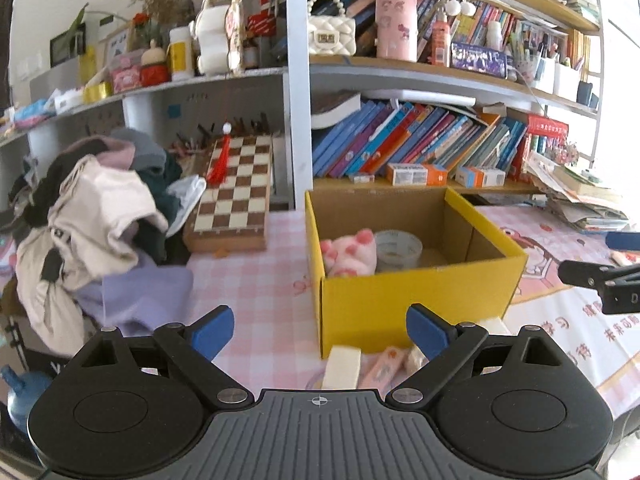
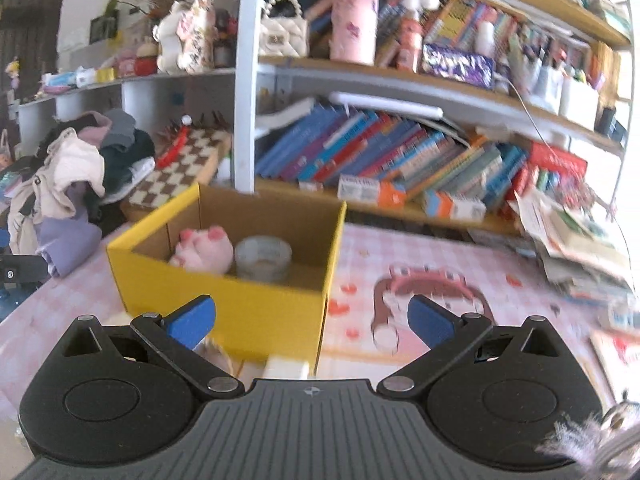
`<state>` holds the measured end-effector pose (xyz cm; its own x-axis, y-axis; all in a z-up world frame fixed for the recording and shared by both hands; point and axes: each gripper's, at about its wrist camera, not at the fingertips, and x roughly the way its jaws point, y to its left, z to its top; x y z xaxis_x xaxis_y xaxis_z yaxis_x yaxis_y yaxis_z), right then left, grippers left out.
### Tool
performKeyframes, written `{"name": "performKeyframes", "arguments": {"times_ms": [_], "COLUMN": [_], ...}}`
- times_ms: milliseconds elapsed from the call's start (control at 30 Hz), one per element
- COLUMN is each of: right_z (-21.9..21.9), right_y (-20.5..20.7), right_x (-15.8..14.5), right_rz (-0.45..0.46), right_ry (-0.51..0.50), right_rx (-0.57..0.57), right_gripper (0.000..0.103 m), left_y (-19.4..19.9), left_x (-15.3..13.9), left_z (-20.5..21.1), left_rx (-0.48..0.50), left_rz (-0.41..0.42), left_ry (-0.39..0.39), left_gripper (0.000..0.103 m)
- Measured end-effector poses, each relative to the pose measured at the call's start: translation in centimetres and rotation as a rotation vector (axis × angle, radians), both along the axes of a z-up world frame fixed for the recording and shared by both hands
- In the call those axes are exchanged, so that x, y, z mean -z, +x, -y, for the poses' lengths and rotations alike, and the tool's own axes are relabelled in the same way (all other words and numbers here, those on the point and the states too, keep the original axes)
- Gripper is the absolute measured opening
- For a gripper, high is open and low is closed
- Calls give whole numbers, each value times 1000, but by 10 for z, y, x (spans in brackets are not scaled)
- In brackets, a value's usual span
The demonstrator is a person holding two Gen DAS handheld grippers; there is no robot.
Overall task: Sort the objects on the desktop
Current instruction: 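Withdraw both tools from the box back toward the table, then lower the right tool onto the lilac toy truck and close around it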
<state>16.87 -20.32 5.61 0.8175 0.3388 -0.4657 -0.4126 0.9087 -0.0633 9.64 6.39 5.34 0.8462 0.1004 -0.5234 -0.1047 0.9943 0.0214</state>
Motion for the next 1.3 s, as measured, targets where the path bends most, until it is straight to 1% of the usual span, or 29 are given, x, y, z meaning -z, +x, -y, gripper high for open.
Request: {"name": "performKeyframes", "arguments": {"times_ms": [267, 433, 600, 800, 900, 1300], "right_z": [7, -2, -11, -27, -32, -35], "right_y": [-34, -53, -64, -67, -66, -53], "right_x": [25, 35, 44, 61, 62, 71], "right_rz": [-135, -135, -158, -246, -255, -304], "right_ry": [47, -11, -34, -85, -93, -114], "right_rx": [68, 51, 24, -18, -27, -51], "right_gripper": [103, 103, 103, 103, 103, 100], "left_y": [-26, -38, -47, -49, -50, -41], "left_x": [21, 30, 38, 49, 55, 69], "left_z": [4, 8, 10, 21, 26, 30], "left_rx": [-5, 3, 13, 60, 84, 114], "left_rz": [-58, -79, -99, -156, -184, -214], "left_ry": [-26, -24, -24, 9, 25, -17], "left_gripper": [95, 95, 95, 95, 95, 94]}}
